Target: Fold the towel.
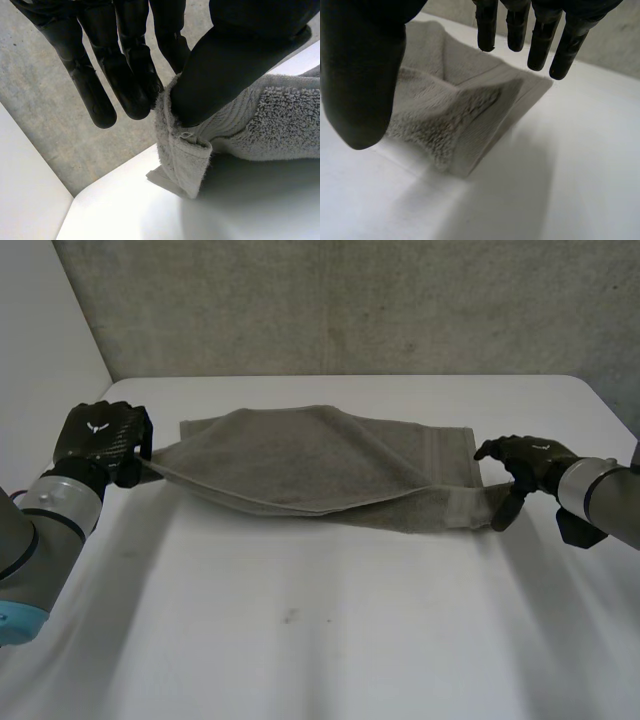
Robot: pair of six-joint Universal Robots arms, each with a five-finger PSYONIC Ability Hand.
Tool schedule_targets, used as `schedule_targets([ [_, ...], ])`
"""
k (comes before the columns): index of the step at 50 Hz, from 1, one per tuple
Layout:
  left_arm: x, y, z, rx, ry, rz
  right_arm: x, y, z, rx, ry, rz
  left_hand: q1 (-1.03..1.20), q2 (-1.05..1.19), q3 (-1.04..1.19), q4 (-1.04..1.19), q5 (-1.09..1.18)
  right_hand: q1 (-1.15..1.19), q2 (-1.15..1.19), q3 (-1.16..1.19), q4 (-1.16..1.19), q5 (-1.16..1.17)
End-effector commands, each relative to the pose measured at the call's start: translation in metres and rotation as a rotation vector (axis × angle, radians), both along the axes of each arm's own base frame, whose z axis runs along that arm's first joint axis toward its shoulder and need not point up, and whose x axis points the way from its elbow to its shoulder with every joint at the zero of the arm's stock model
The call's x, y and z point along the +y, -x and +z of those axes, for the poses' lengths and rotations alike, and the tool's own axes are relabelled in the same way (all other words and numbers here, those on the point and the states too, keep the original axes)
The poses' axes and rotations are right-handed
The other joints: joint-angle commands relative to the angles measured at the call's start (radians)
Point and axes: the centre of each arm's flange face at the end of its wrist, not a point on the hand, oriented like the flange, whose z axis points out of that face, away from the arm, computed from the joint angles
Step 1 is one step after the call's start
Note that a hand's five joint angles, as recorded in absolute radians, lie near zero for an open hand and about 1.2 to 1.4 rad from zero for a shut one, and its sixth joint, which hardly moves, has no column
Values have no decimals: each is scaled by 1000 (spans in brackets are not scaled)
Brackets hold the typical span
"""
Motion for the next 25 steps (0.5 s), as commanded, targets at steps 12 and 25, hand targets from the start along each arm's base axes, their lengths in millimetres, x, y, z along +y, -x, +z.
schedule_targets([
  [12, -1, 1, 1, -2, 7, -23, -19, -9, -22, 70, -75, -47, 190, 178, 179, 178, 187, 251, 237, 245, 228, 251],
  [25, -12, -12, 6, -2, 22, -1, -23, -10, -13, 71, -87, -45, 190, 178, 179, 178, 187, 262, 248, 257, 240, 263],
])
